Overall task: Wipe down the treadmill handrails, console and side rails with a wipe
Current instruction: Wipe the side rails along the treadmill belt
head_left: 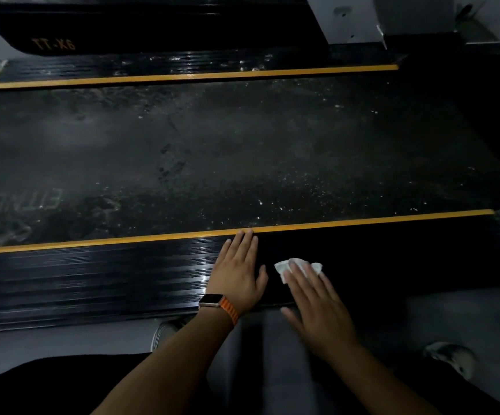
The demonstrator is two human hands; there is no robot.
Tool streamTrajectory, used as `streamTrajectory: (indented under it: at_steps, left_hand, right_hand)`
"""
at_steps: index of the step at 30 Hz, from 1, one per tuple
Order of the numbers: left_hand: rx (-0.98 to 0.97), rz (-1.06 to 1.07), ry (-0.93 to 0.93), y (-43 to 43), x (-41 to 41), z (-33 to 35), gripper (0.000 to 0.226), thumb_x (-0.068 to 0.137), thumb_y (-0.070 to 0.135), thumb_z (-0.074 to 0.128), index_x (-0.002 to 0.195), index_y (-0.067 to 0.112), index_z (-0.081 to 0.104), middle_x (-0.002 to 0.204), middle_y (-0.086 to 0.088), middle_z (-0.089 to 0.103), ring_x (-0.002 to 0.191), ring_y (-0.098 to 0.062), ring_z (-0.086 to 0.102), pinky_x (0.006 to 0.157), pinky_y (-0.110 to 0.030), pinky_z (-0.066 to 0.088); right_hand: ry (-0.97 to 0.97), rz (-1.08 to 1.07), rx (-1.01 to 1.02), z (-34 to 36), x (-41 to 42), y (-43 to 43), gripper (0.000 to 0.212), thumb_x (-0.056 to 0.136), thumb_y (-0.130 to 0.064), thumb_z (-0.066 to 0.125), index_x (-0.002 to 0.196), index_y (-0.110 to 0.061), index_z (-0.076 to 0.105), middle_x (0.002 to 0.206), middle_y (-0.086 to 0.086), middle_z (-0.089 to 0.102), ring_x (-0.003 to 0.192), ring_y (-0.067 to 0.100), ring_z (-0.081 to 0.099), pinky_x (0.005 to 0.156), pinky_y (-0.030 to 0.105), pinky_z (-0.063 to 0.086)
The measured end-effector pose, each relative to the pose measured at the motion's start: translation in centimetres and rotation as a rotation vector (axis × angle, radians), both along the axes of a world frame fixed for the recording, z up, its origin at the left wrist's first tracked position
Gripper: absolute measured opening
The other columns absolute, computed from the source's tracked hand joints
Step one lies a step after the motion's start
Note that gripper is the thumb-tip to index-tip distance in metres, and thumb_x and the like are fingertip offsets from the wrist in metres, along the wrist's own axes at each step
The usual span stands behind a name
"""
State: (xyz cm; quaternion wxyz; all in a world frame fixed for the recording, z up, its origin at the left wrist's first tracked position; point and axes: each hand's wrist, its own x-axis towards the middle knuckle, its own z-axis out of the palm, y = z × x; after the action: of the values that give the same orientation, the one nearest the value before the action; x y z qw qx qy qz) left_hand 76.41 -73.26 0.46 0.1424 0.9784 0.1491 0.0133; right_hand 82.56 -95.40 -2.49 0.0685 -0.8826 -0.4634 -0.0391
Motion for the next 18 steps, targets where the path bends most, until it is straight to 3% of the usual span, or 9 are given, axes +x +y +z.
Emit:
streamTrajectory:
  at_steps: [7,14,18]
  left_hand:
    - [-0.006,-0.003,0.021,0.0,0.0,0.1,0.071,0.104,0.051,0.027,0.164,0.015,0.017,0.172,-0.004,0.007,0.157,-0.015,-0.004,0.125,-0.033,-0.008]
    - [0.003,0.003,0.002,0.0,0.0,-0.1,0.07,0.103,0.051,0.029,0.162,0.013,0.024,0.17,-0.005,0.014,0.157,-0.015,0.001,0.126,-0.034,-0.003]
    - [-0.004,-0.004,0.028,0.1,0.0,0.0,0.07,0.104,0.052,0.027,0.163,0.015,0.017,0.171,-0.003,0.006,0.156,-0.013,-0.006,0.126,-0.034,-0.006]
  right_hand:
    - [-0.038,-0.169,0.037,-0.2,0.8,-4.2,0.074,0.102,-0.052,0.042,0.16,-0.007,0.036,0.171,0.012,0.025,0.159,0.031,0.023,0.123,0.055,0.027]
    - [-0.009,0.068,0.03,-0.8,-1.7,-1.1,0.073,0.1,-0.049,0.049,0.16,-0.009,0.038,0.171,0.01,0.026,0.158,0.028,0.025,0.119,0.052,0.032]
    - [-0.024,-0.005,0.074,-0.2,1.0,-5.0,0.065,0.103,-0.04,0.047,0.158,-0.007,0.04,0.171,0.009,0.028,0.157,0.027,0.027,0.12,0.053,0.034]
